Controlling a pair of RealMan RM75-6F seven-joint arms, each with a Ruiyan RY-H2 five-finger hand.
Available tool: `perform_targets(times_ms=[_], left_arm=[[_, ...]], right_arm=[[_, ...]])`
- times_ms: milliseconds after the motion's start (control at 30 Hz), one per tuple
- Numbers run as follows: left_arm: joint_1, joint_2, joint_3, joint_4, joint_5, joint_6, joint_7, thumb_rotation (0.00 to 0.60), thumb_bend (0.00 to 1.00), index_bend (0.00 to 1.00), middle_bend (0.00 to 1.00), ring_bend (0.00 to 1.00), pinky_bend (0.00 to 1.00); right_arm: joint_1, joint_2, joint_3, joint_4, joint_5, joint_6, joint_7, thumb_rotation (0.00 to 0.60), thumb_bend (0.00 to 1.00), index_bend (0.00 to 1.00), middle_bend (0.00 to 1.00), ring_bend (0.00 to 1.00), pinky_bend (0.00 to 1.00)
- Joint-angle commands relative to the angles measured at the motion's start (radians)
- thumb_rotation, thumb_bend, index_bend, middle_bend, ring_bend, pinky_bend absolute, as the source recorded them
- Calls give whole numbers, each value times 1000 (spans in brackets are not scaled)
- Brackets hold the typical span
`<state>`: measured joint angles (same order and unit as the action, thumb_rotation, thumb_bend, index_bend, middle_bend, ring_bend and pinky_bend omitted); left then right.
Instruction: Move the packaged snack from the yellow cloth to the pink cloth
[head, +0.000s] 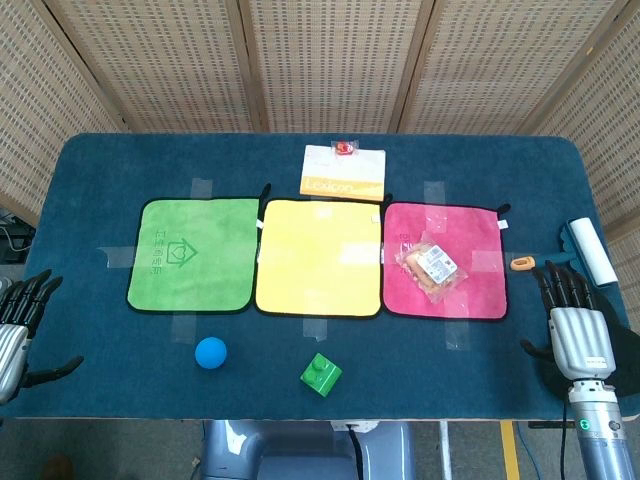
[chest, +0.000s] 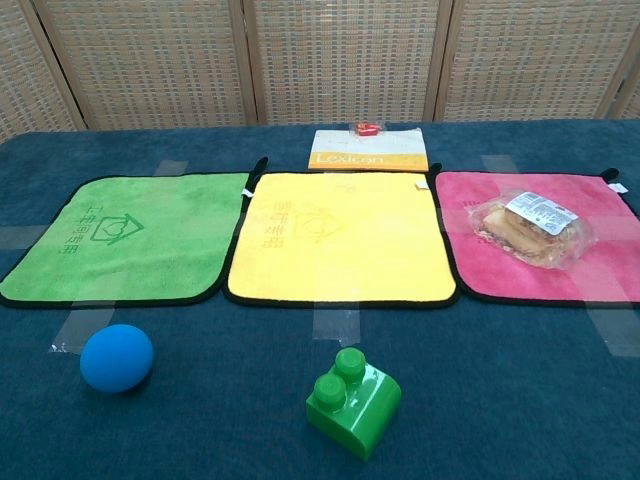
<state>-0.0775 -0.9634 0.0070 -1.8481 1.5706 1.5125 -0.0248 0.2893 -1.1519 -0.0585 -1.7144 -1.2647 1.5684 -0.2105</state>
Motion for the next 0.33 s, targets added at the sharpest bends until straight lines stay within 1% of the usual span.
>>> perform_targets(times_ms=[33,333], left_arm=[[-1,1,-1,-1,-5,-5,1,600,0,0,0,0,0],[1,6,-5,-2,-13,-10,-6,600,0,0,0,0,0]], right_arm=[[-16,-16,18,21,-16,7,-6,600,0,0,0,0,0],[-39,-25,47,31,-55,-10,-22,600,0,0,0,0,0]])
